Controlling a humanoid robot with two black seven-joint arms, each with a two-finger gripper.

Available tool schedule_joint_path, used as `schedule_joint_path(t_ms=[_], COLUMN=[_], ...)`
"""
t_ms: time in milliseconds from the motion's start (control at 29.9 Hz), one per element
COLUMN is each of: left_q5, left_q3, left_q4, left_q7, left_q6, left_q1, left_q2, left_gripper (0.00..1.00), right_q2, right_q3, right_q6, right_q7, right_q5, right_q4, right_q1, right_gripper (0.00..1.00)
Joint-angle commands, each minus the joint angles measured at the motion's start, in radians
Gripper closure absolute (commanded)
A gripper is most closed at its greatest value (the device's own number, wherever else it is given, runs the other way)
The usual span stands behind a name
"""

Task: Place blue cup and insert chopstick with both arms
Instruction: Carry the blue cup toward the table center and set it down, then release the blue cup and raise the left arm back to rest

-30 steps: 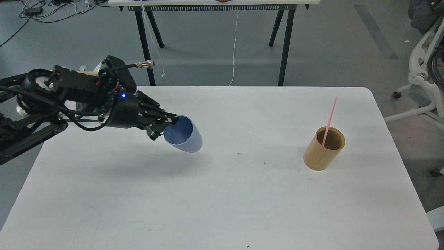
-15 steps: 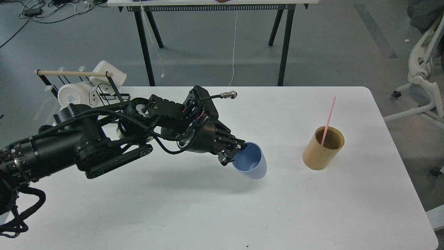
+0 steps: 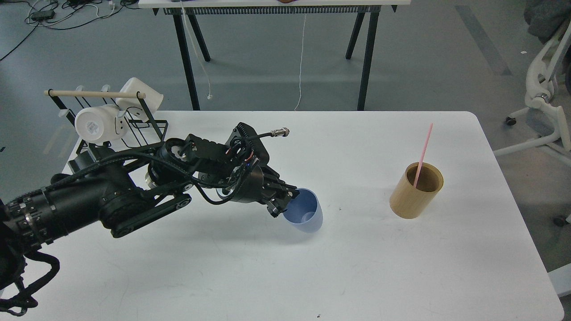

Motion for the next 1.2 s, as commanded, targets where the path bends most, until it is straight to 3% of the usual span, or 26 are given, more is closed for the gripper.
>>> schedule_joint_path(t_ms=[0,535,635,970,1070,1171], left_q5=[0.001,-0.005,-0.016,-0.102,-0.200,-0.378], left_q3=[0.000,-0.007,-0.035,-0.153,-0.237,-0.363], left_q4=[0.001,0.002,0.001,-0.009,-0.009,0.002], left_q7=[0.012,0.015,0.008,-0.003,-0.005,0.000], left_q6=[0.000,0.000,0.000,0.000,0.000,0.000], left_q1=[0.009,0.007,0.003,0.009,0.009,0.019], left_q2=[0.000,0.009,0.012,0.084,0.087,0.086], left_gripper=[0.94,0.85,0.74,0.72,0.53,0.20], right_q2=[0.000,-0.001,-0.012,-0.055,-0.086,-0.135], right_q3=[0.000,0.001,0.002,-0.011,-0.040,-0.113], right_q6=[0.000,0.000,0.001,0.018,0.024,0.023], right_q7=[0.000,0.000,0.000,-0.007,-0.012,-0.003], right_q5=[0.000,0.000,0.000,-0.001,-0.003,-0.020], right_q4=[-0.002,-0.002,0.000,0.027,0.041,0.105], right_q1=[-0.005,-0.025,-0.036,-0.057,-0.078,-0.112], right_gripper=[0.01,0.01,0.01,0.01,0.01,0.01])
